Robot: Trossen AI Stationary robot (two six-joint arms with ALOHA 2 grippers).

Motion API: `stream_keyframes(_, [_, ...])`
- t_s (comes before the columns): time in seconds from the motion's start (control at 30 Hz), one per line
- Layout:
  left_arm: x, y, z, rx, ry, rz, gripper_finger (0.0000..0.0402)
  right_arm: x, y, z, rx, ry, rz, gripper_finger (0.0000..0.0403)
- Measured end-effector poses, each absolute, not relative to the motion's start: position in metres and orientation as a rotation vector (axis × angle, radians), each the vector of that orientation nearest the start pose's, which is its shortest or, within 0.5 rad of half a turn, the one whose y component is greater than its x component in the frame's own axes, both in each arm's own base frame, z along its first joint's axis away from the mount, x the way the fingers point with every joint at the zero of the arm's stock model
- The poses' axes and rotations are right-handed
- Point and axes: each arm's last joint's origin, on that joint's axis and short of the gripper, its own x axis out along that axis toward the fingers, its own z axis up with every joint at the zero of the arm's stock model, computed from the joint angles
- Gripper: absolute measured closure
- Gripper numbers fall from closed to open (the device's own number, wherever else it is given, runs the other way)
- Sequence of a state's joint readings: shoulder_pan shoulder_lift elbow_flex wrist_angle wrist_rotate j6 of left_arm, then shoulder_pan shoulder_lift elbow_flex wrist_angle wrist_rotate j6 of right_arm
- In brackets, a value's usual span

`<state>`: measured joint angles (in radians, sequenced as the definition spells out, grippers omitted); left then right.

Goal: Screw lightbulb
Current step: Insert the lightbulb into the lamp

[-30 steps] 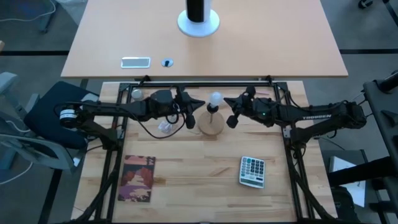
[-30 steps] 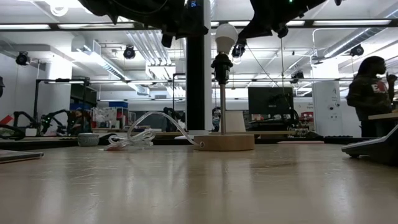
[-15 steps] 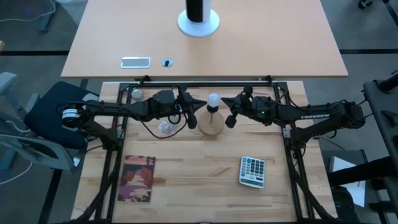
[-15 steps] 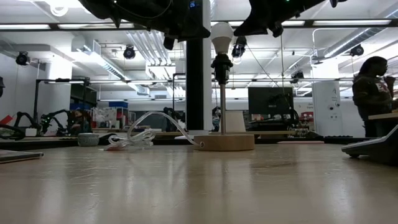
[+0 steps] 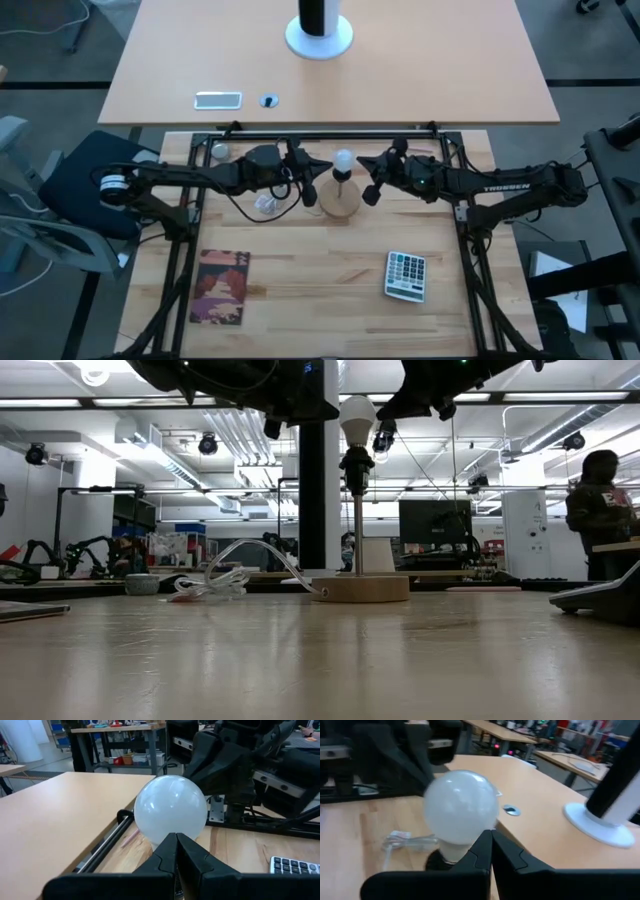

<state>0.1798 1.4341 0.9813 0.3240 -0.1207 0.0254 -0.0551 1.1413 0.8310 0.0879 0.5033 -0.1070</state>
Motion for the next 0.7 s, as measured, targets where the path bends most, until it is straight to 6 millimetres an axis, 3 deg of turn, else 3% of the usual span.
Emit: stream_keyframes(0.7, [0.3226,0.0661,0.2960,0.035,0.138,0.367,0.0401,0.2526,-0.0227,0.3053,-0.144,0.242,-0.469,0.0403])
